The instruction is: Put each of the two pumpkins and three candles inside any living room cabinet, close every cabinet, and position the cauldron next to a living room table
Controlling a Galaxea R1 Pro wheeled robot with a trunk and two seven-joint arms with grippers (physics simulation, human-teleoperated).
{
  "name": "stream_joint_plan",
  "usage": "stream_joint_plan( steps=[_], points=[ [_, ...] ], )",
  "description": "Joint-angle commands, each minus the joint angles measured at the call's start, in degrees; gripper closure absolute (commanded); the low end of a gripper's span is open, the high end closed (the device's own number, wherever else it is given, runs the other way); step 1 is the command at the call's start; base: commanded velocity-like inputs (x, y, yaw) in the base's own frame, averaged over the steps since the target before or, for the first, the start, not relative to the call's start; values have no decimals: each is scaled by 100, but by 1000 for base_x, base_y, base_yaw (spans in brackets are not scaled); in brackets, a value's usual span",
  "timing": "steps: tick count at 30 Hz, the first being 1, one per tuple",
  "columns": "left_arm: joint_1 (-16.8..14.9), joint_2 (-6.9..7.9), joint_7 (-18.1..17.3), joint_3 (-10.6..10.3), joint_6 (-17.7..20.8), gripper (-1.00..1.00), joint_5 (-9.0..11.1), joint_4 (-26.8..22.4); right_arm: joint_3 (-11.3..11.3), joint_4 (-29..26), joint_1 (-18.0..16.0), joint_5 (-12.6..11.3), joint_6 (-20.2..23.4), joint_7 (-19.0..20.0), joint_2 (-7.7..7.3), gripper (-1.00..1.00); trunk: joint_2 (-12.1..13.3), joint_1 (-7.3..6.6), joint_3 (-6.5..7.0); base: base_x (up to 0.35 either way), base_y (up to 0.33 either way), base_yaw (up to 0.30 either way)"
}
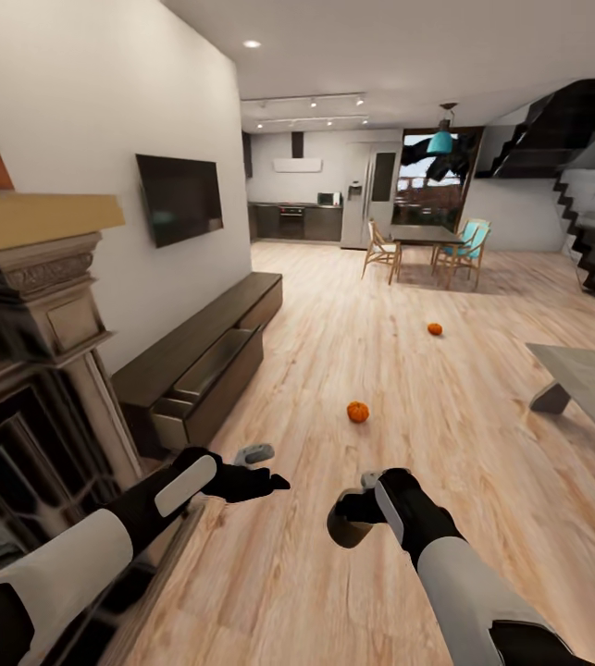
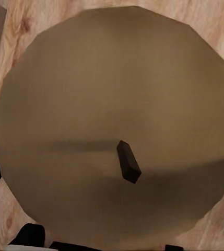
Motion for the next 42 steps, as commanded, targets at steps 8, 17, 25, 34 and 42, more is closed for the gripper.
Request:
stream_joint_plan(
  steps=[8,17,25,34,42],
  points=[
    [0,0,0,0,0,-100,2,0,-1,-1,-1,-9,0,1,0,100,0,0,0,323,7,-285],
    [0,0,0,0,0,-100,0,0,-1,-1,-1,-8,0,1,3,100,0,0,0,325,0,-285],
    [0,0,0,0,0,-100,0,0,6,-1,-1,-5,0,-5,9,100,0,0,0,325,0,-285],
    [0,0,0,0,0,-100,2,0,8,1,-1,-5,0,-7,9,100,0,0,0,325,32,-275],
    [0,0,0,0,0,-100,8,3,8,3,-1,-5,2,-8,9,100,0,0,0,301,177,-255]
  ],
)
